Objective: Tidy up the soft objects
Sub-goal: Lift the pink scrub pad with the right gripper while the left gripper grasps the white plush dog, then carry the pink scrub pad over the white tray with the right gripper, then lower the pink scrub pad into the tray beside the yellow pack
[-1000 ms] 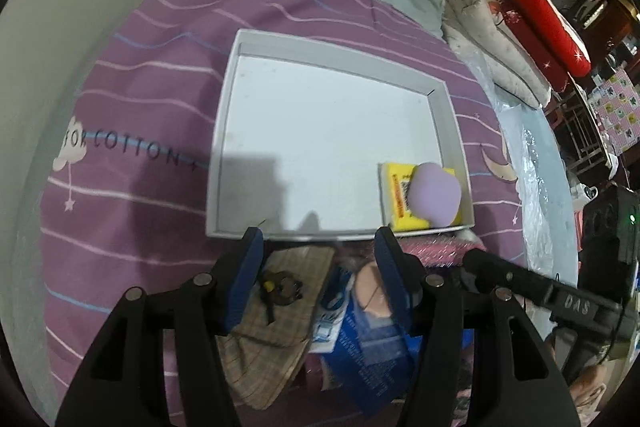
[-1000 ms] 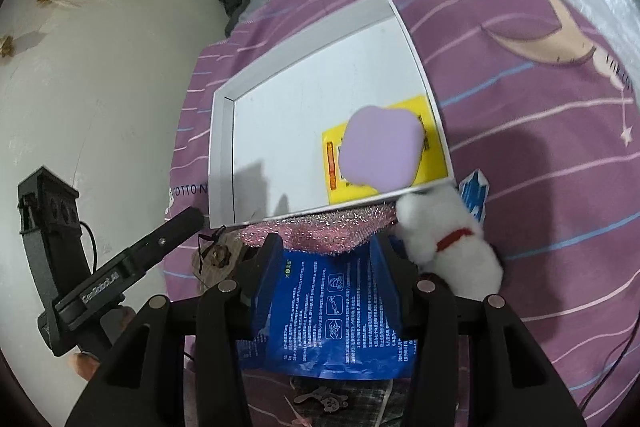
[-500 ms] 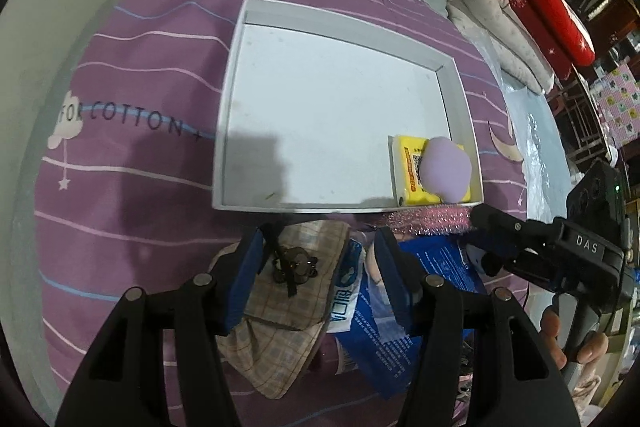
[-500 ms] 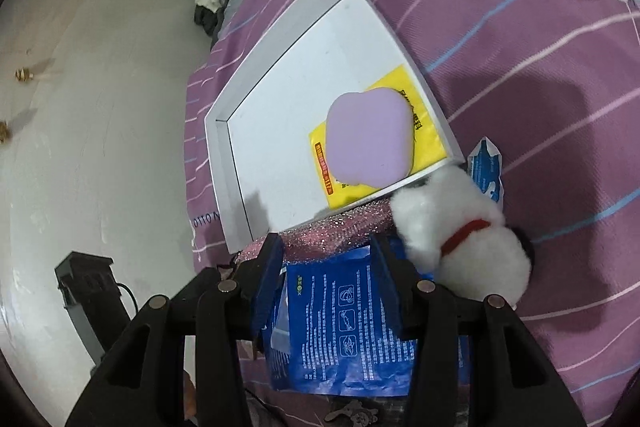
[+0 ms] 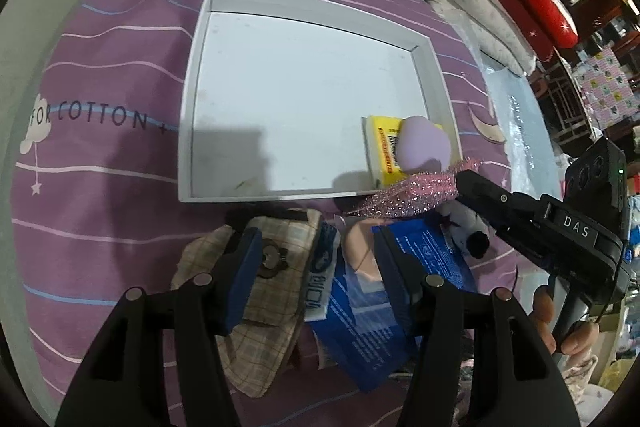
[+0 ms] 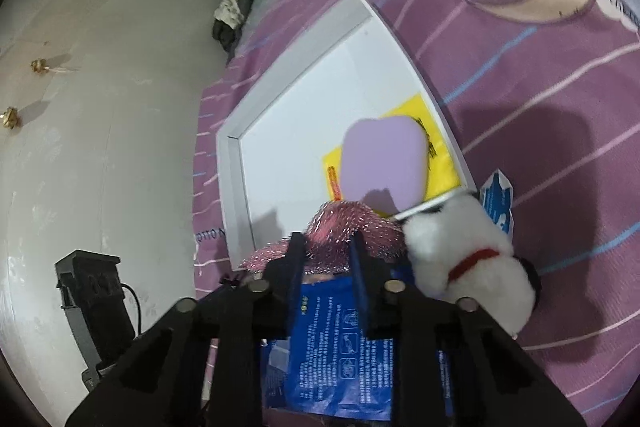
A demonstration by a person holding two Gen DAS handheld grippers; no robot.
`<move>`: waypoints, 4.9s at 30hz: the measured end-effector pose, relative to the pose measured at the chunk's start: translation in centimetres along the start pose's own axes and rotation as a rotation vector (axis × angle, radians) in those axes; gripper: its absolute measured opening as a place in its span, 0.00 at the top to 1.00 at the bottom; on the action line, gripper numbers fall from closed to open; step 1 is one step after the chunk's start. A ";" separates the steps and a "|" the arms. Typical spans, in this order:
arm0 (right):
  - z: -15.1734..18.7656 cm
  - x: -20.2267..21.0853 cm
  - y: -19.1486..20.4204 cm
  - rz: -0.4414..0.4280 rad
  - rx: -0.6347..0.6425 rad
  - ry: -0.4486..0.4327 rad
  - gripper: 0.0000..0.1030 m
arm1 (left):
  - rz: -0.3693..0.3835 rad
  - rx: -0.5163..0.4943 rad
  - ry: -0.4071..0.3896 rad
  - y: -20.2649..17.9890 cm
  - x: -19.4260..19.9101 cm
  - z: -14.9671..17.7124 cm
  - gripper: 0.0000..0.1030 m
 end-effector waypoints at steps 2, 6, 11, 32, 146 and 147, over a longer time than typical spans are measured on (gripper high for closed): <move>-0.2 0.5 0.5 0.003 0.018 -0.020 0.84 | -0.007 -0.006 -0.003 -0.1 0.1 0.1 0.43; -0.5 2.0 1.6 -0.021 0.045 -0.067 0.85 | -0.021 -0.047 -0.024 -0.6 0.9 0.4 0.43; -0.8 4.0 2.8 -0.068 0.064 -0.118 0.86 | 0.001 -0.108 -0.030 -1.7 1.6 1.4 0.43; -1.1 12.1 -2.9 0.024 -0.040 -0.315 0.86 | 0.151 -0.173 0.087 -11.4 -4.4 3.7 0.44; -0.2 -3.5 5.4 0.280 0.202 0.014 0.40 | 0.247 0.232 -0.265 5.9 1.6 -5.6 0.68; -0.3 -3.5 5.4 0.291 0.200 0.004 0.40 | 0.249 0.229 -0.267 6.0 1.7 -5.6 0.68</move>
Point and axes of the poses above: each gripper's, at about its wrist camera, not at the fingertips, and x roughly against the way its jaws point, y to its left, z to its underside, the point moved 8 cm from there along -x, roughly the way its jaws point, and after that the axes turned 11 degrees about x, right-handed, at the moved point
